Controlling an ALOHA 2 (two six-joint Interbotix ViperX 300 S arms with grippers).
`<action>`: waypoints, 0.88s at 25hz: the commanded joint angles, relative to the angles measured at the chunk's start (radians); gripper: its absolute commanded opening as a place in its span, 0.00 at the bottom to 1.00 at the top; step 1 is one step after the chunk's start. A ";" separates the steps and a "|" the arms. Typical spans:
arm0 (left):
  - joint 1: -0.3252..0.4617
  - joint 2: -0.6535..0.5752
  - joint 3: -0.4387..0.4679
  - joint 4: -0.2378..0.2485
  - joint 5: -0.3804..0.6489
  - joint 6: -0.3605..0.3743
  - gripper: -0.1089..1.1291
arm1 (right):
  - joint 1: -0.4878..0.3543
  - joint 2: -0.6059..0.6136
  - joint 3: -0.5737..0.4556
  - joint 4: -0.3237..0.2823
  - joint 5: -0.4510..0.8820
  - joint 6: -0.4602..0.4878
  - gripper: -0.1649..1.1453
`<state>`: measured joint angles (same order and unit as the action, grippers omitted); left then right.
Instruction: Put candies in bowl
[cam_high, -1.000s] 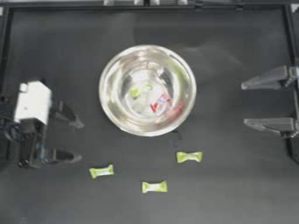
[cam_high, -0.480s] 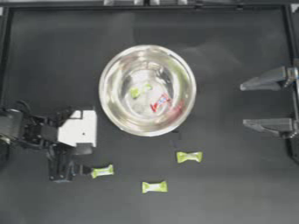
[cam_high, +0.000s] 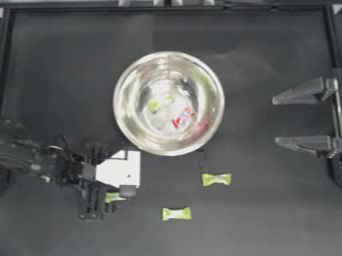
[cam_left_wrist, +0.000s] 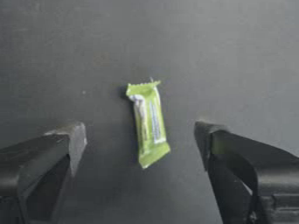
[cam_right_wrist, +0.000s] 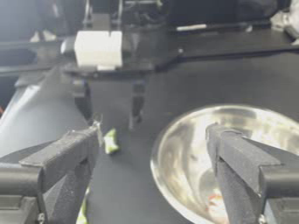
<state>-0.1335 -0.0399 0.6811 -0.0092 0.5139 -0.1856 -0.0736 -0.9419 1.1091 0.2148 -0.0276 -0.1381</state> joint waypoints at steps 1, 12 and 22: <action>-0.008 0.018 -0.026 0.005 -0.002 -0.017 0.91 | 0.002 0.009 -0.011 0.005 -0.008 -0.002 0.88; -0.020 0.112 -0.055 0.011 -0.002 -0.037 0.90 | 0.002 0.009 -0.011 0.005 -0.008 0.000 0.88; -0.060 0.158 -0.104 0.017 0.104 -0.037 0.43 | 0.002 0.009 -0.011 0.005 -0.009 0.000 0.88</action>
<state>-0.1795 0.1273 0.5937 0.0077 0.6059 -0.2224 -0.0736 -0.9403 1.1091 0.2163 -0.0291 -0.1381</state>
